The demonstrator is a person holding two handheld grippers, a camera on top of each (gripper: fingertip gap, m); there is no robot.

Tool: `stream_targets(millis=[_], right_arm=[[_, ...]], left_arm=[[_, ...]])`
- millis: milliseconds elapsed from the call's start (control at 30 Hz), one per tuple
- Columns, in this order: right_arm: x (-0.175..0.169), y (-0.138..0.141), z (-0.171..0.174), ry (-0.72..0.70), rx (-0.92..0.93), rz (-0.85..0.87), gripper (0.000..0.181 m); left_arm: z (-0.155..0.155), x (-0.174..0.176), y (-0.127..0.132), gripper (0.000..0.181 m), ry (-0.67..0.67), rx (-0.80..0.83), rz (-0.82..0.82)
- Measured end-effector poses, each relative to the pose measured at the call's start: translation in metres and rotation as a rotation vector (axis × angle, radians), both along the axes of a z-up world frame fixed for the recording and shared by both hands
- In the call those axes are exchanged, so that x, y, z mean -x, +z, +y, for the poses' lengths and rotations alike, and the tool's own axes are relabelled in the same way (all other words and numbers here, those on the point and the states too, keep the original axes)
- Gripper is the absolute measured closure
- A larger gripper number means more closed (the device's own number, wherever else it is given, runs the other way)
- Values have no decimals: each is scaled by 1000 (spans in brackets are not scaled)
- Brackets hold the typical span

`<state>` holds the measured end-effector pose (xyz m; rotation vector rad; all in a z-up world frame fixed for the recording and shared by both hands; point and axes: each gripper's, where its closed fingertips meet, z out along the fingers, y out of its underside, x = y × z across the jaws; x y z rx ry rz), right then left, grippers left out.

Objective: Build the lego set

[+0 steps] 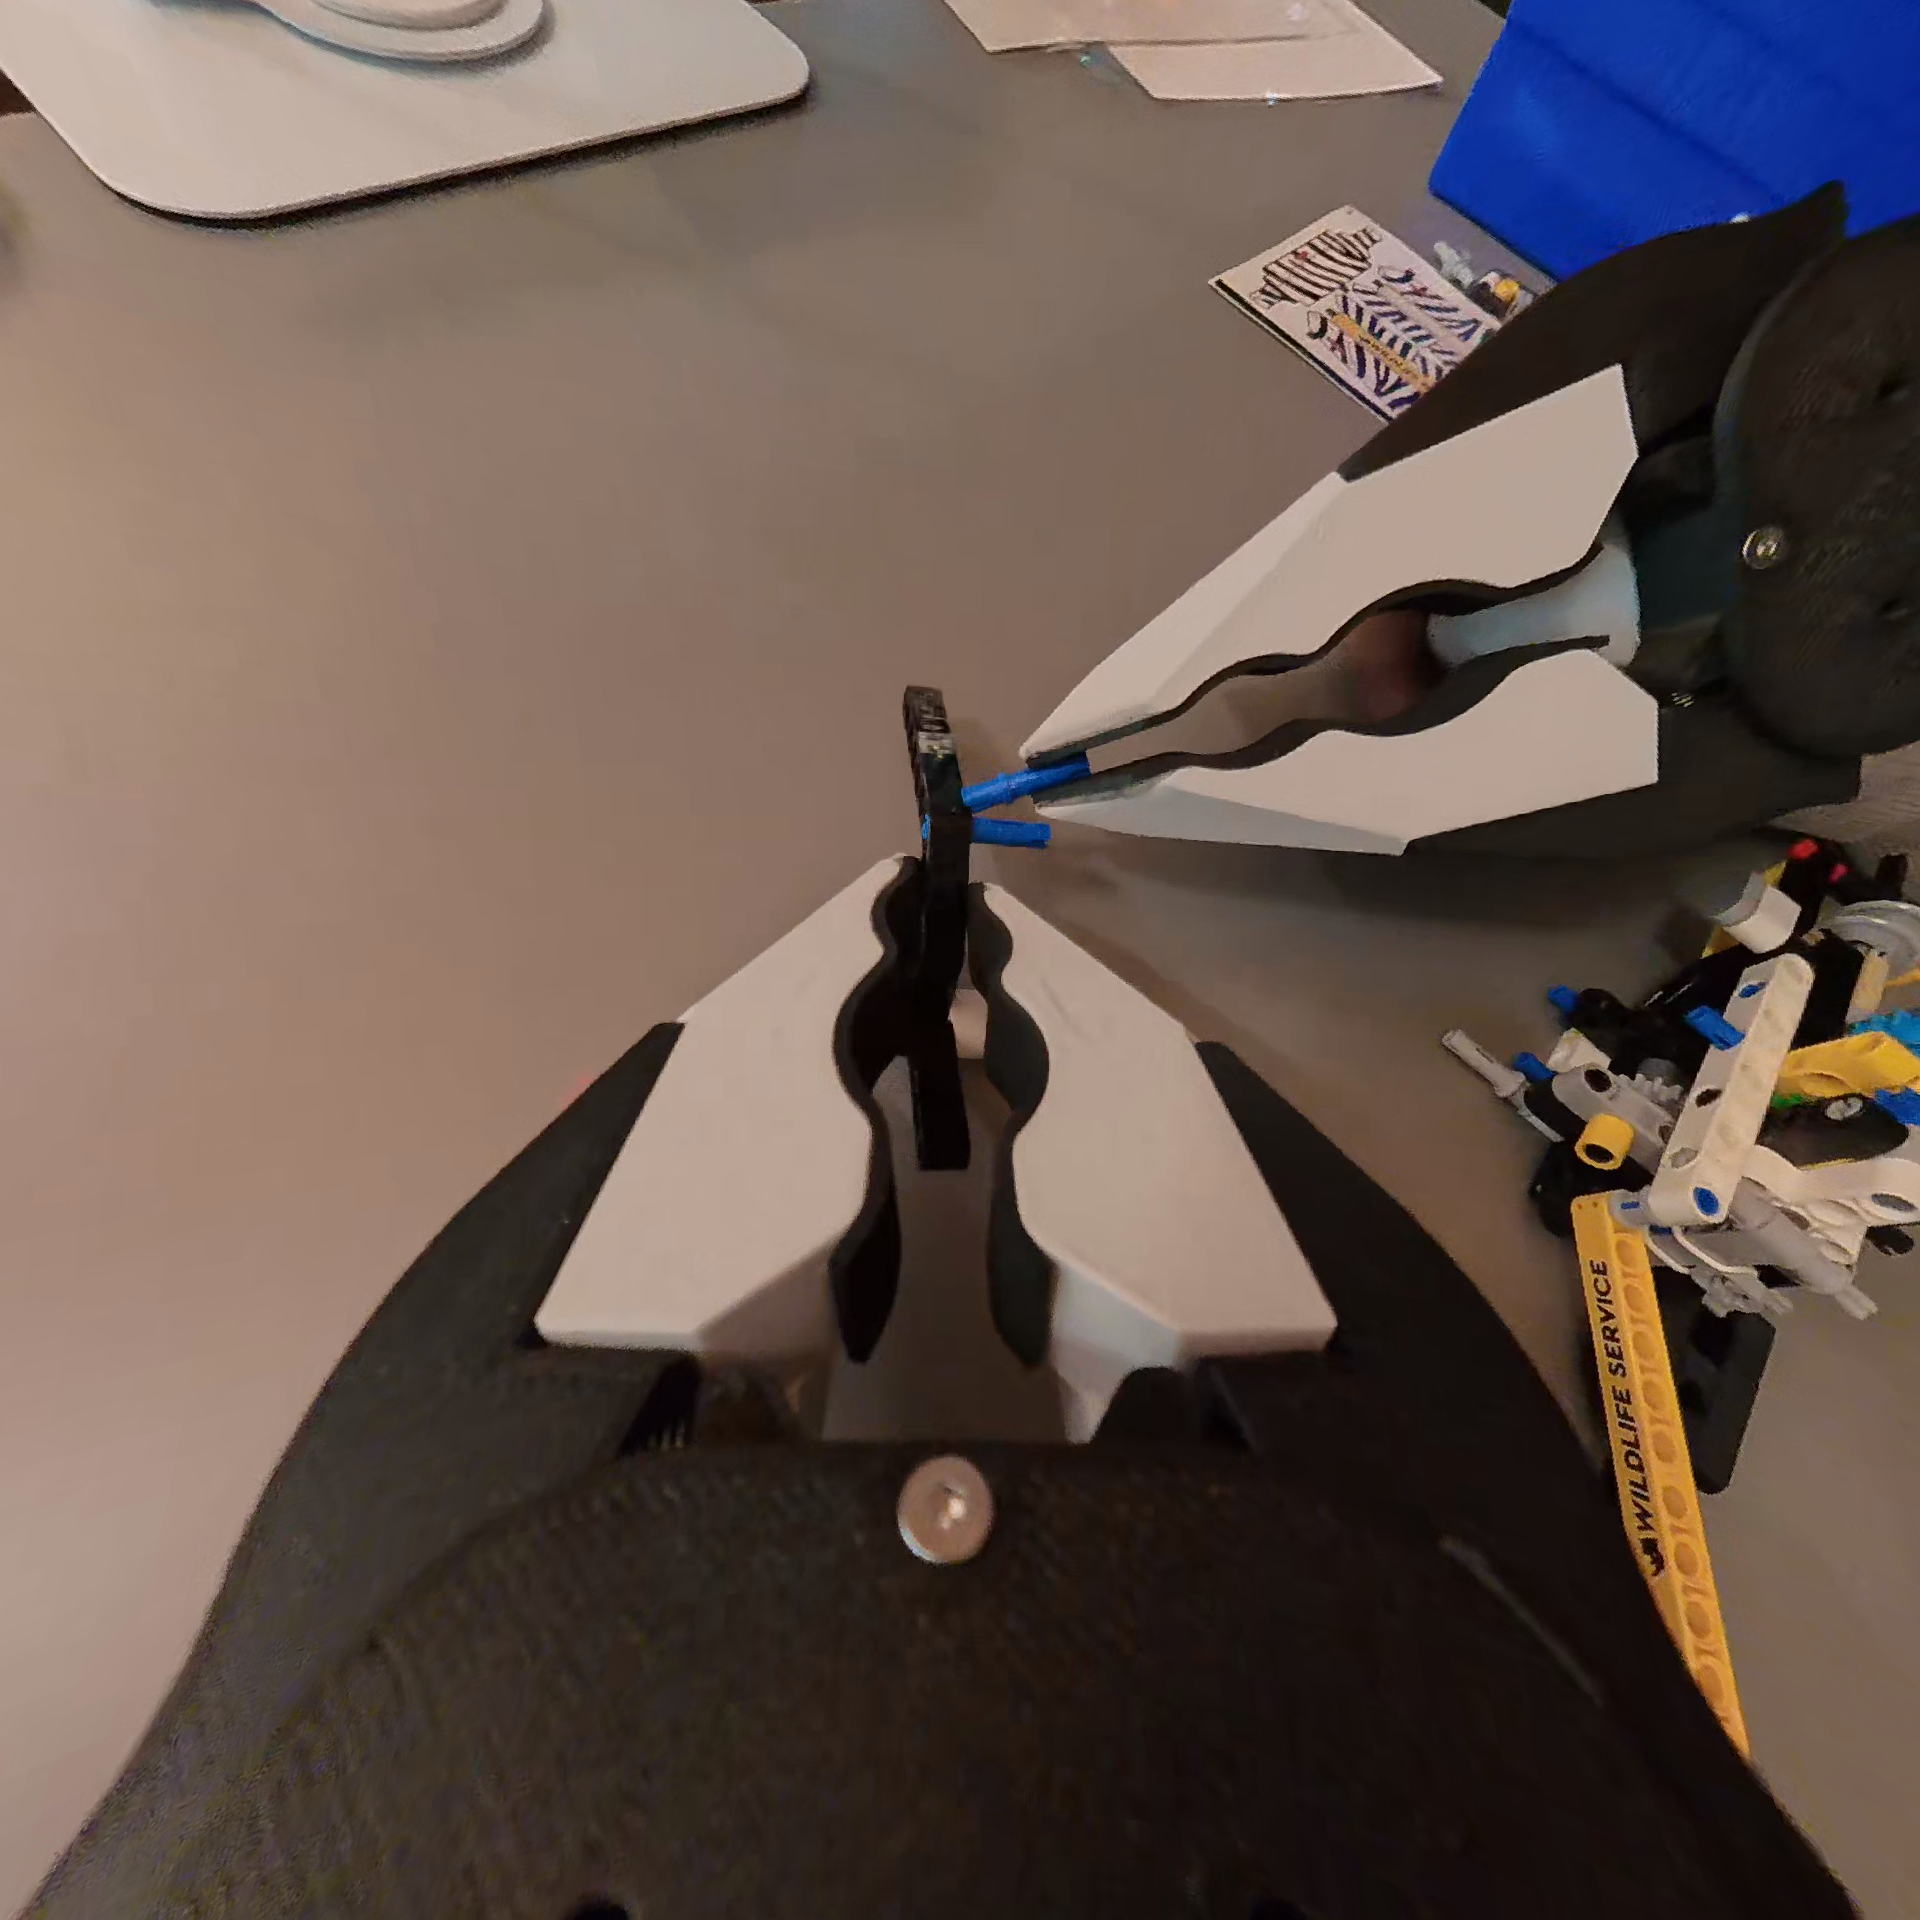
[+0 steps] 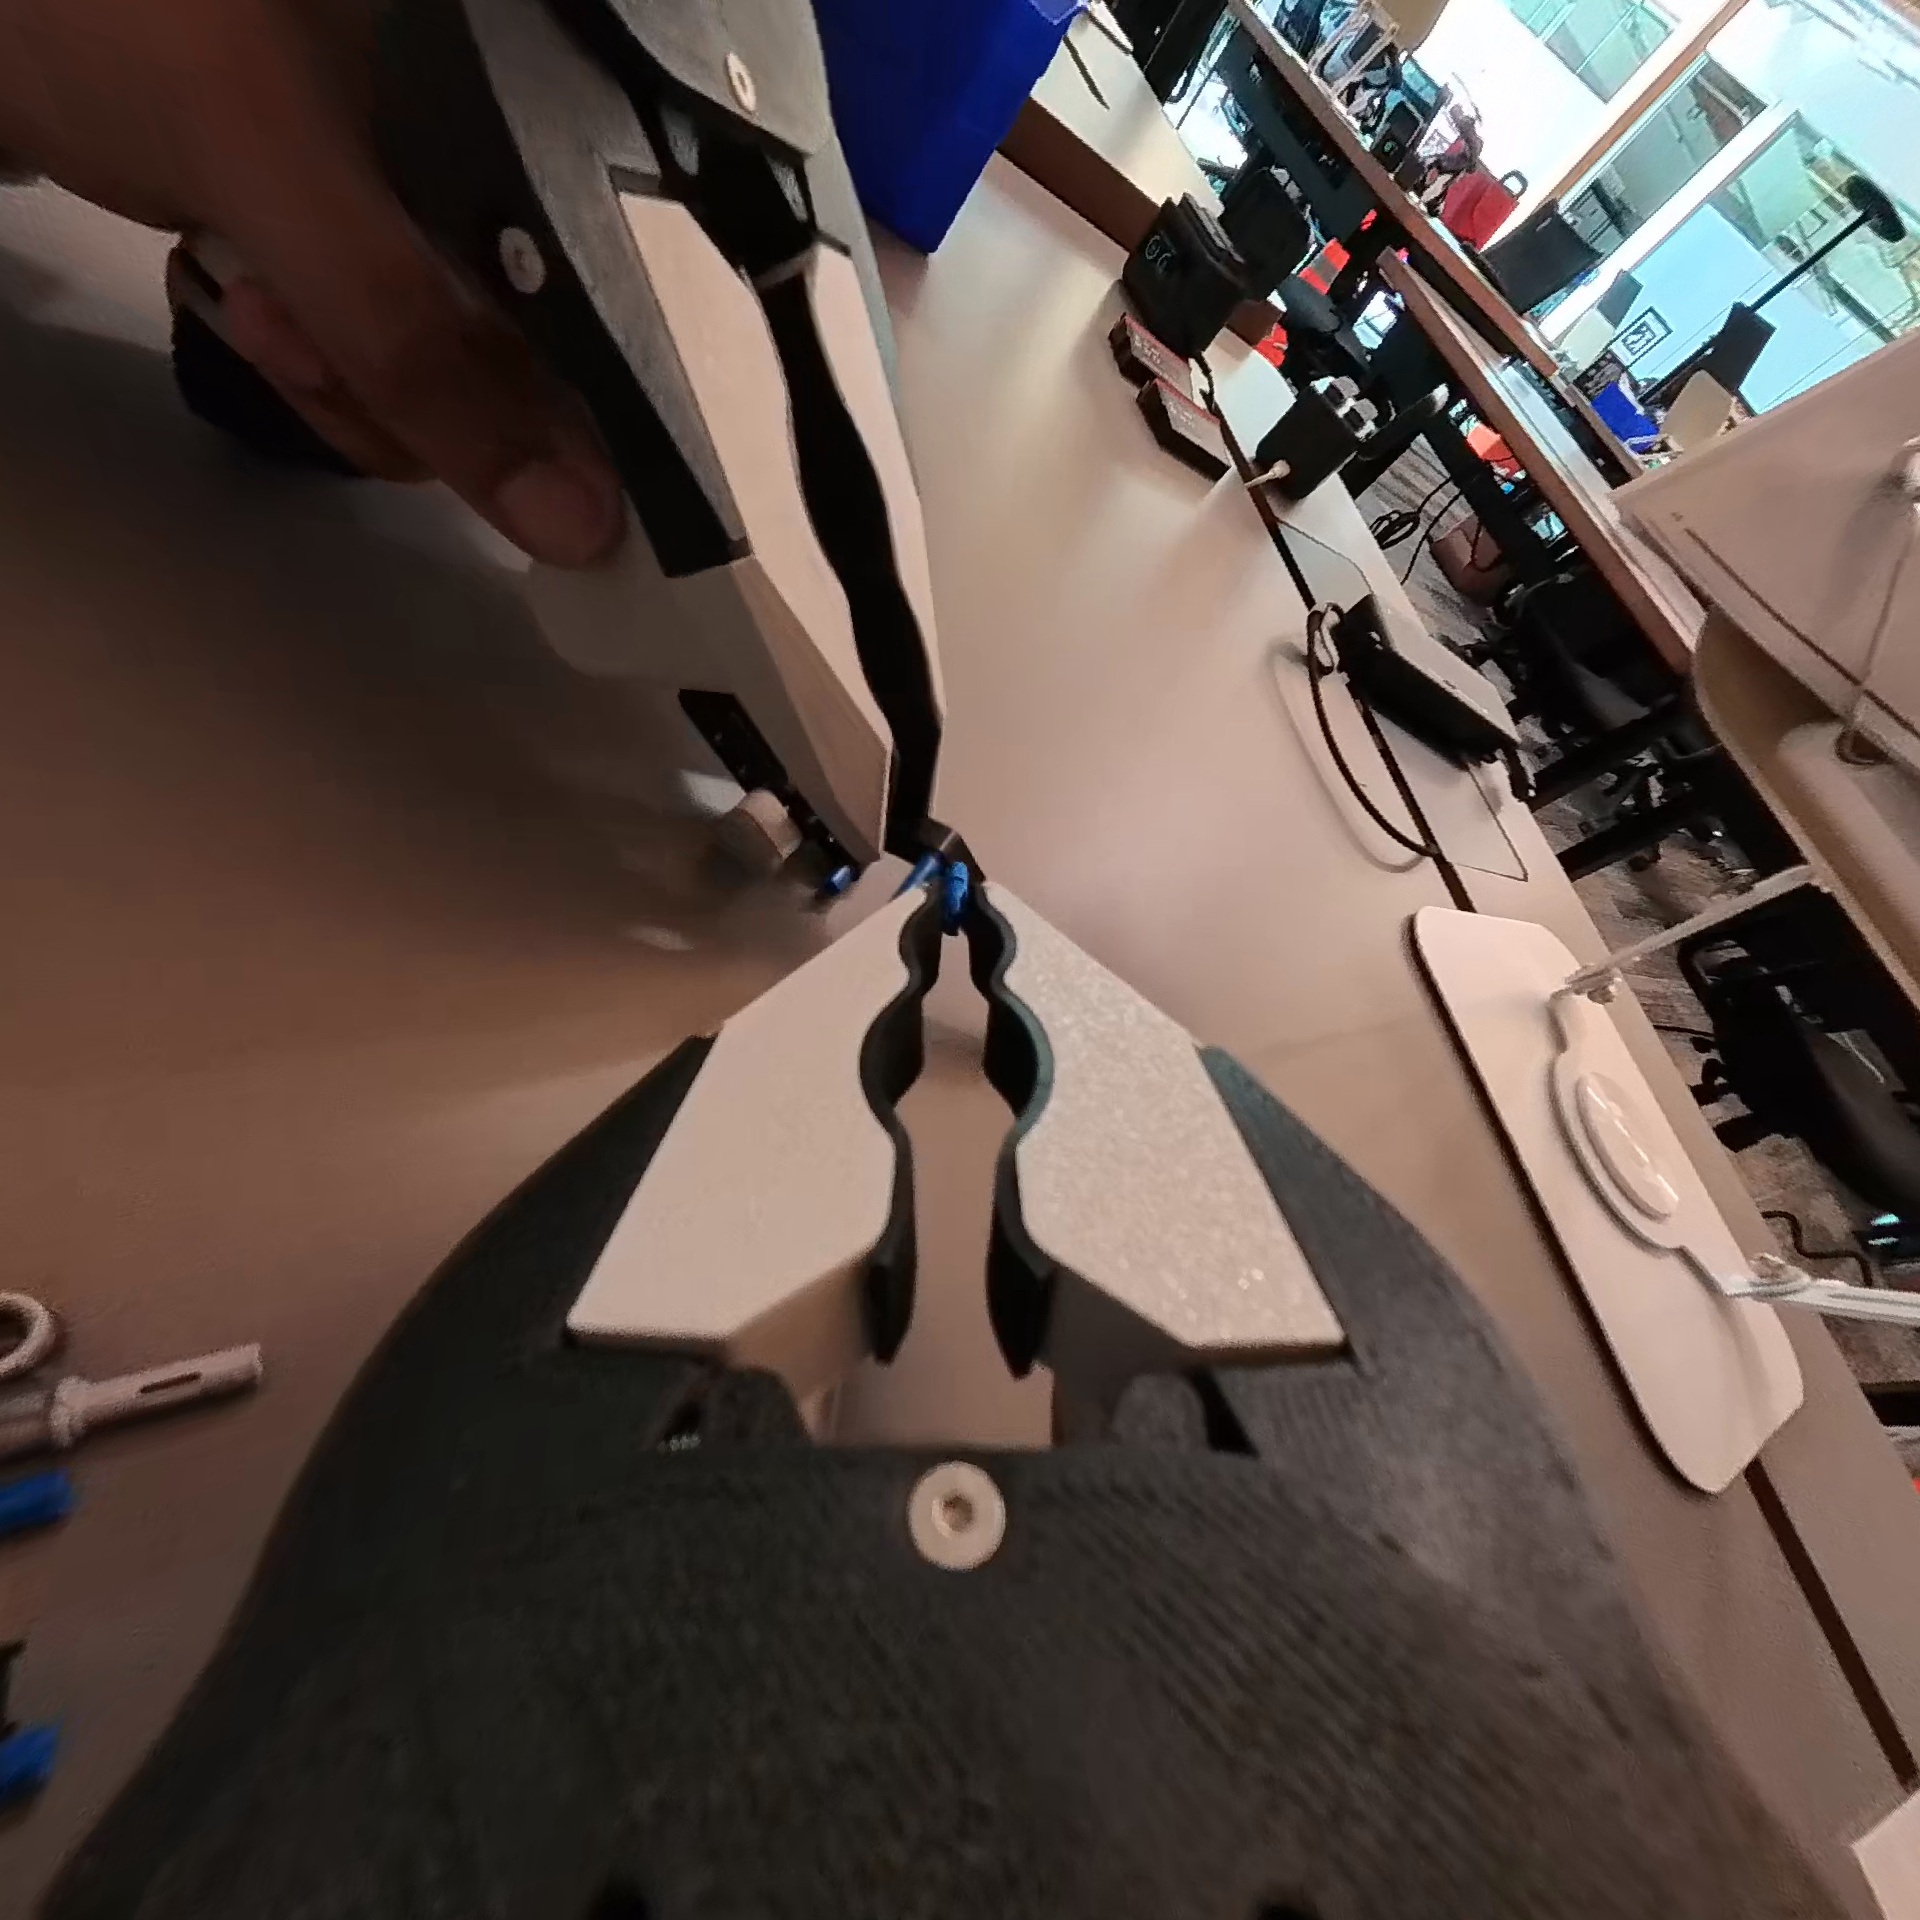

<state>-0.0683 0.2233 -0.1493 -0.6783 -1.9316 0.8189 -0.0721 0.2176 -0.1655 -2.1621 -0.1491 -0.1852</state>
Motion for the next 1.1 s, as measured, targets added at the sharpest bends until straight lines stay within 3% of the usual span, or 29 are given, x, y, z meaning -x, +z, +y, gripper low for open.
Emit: stream_targets(millis=[200,367,467,533,733,1100], right_arm=[[1,0,1,-4,10,-5,178],[1,2,3,-10,22,0,178],[1,5,6,-21,40,7,178],[1,8,7,-21,62,15,178],[0,11,7,-13,69,33,178],[2,6,9,-28,67,-5,178]], left_arm=[[5,1,-7,156,-31,43,-22],[8,5,-6,174,-21,46,72],[8,8,-4,174,-3,34,57],[8,9,-1,175,4,6,-6],[10,1,7,176,22,-94,-474],[12,-9,-1,175,-3,-39,-479]])
